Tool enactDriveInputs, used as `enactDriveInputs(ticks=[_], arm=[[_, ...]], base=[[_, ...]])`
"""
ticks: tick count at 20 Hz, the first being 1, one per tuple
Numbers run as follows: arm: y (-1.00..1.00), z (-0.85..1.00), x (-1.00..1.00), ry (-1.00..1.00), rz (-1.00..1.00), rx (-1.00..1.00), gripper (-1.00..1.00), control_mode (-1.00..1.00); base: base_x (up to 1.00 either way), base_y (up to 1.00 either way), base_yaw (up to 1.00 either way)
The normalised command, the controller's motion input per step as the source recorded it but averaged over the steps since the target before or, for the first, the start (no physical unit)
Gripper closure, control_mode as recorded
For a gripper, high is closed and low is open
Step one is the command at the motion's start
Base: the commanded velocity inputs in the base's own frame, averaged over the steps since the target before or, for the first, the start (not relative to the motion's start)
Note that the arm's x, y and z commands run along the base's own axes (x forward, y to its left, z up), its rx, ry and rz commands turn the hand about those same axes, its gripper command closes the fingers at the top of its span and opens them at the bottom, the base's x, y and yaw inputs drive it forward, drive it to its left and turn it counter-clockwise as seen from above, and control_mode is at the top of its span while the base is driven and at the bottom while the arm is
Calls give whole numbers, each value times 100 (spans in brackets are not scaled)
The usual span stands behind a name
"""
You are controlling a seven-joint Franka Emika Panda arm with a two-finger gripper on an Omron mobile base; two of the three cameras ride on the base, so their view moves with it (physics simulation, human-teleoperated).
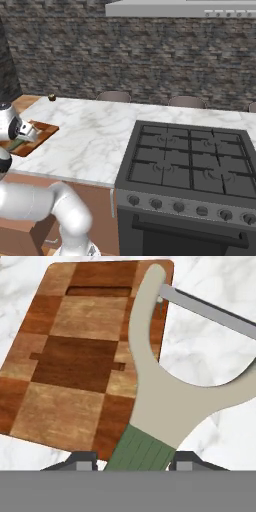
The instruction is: Open the drawer on the left and place the cutting tools on the cutting board.
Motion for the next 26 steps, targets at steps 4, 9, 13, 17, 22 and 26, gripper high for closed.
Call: enactDriveInputs(ticks=[4,9,13,17,22,26], arm=[[19,0,52,0,0,-1,100,-100],[32,-8,45,0,0,-1,100,-100],[38,-24,32,0,0,-1,100,-100],[29,-24,24,0,0,0,-100,-100],[3,-3,3,0,0,0,-100,-100],[0,0,-5,0,0,0,-100,-100]], base=[[0,0,0],[0,0,0],[0,0,0],[0,0,0],[0,0,0],[0,0,0]])
